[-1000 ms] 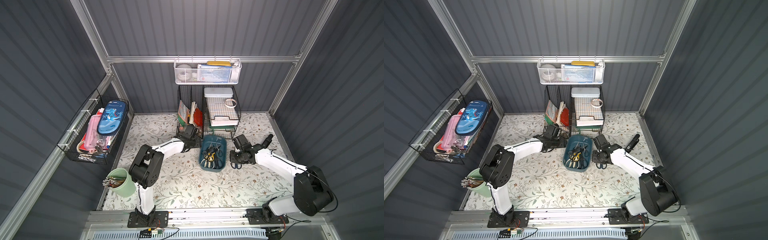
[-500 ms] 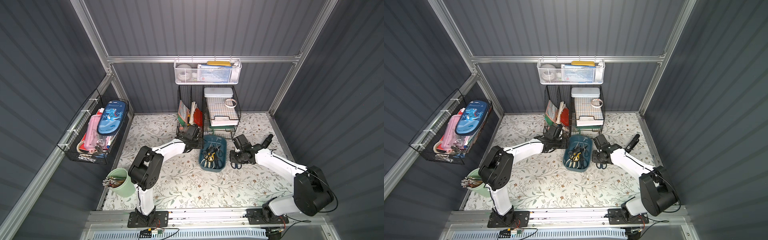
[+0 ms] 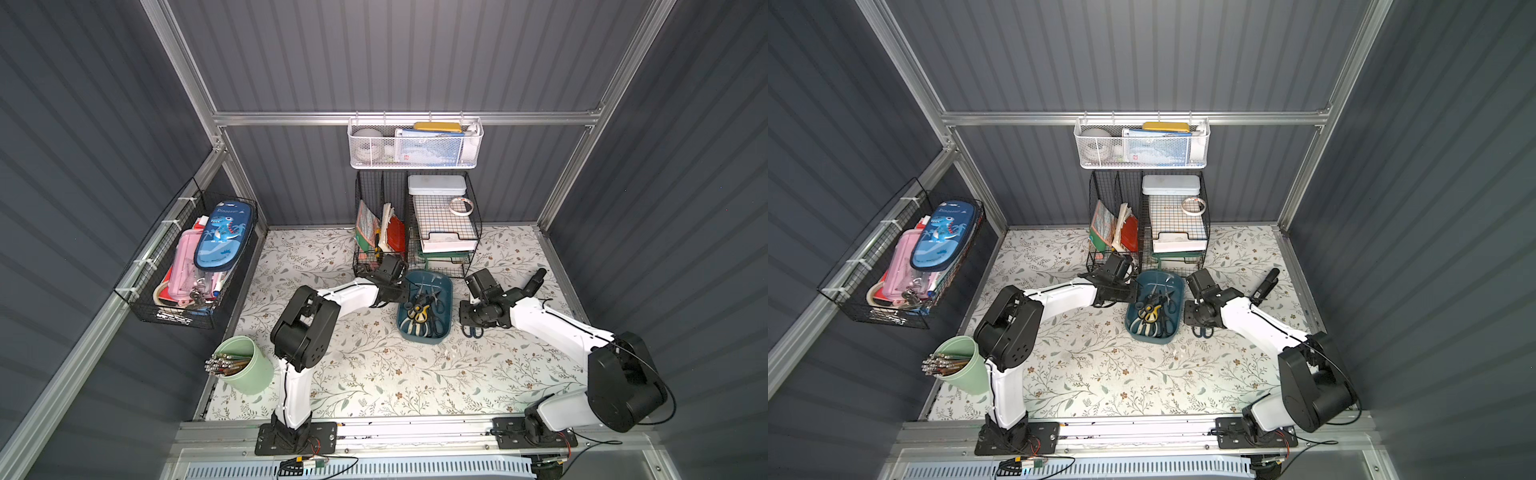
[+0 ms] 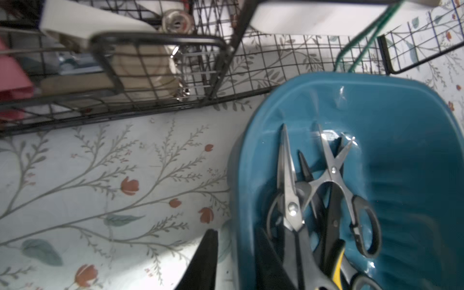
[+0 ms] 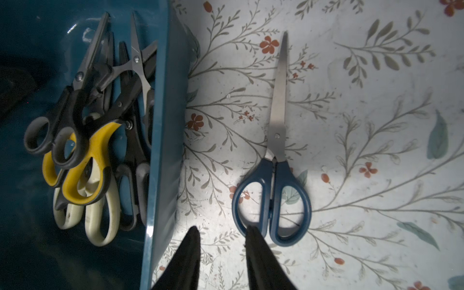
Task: Take the scissors out of the storage box
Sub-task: Move the storage box to the center of the board.
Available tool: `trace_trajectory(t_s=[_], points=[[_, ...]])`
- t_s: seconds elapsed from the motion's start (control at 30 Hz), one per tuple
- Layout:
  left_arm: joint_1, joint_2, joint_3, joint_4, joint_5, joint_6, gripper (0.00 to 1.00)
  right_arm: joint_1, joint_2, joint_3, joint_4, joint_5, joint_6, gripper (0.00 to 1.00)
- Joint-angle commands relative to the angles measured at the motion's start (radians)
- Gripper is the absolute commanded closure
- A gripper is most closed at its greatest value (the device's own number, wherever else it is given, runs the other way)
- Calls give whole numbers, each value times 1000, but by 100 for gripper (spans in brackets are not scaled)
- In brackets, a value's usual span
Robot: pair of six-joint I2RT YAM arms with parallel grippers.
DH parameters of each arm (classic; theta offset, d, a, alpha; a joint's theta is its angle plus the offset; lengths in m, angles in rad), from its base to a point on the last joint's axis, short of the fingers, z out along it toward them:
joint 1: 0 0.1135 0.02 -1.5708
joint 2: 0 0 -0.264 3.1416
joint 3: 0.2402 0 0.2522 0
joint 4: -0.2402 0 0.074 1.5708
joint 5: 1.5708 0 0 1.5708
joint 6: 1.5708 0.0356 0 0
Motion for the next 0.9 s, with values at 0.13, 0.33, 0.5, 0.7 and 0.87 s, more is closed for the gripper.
trace_trajectory(t_s=[0.13,0.33,0.5,0.7,0.87], points=[[13,-152,-118,-87,-122,-88,89,14,-2,-5,17,-17,1,65],[145,-302,-265,-84,-112,-121,93,59,52,57,1,-5,-16,65],[294,-397,-318,-130,-113,-76,97,94,103,114,0,-24,-25,65],[460,-414,-330,-122,-70,-64,98,128,144,169,7,-34,-30,65],[518,-352,-241,-171,-104,-57,99,150,159,200,4,-38,-31,65]])
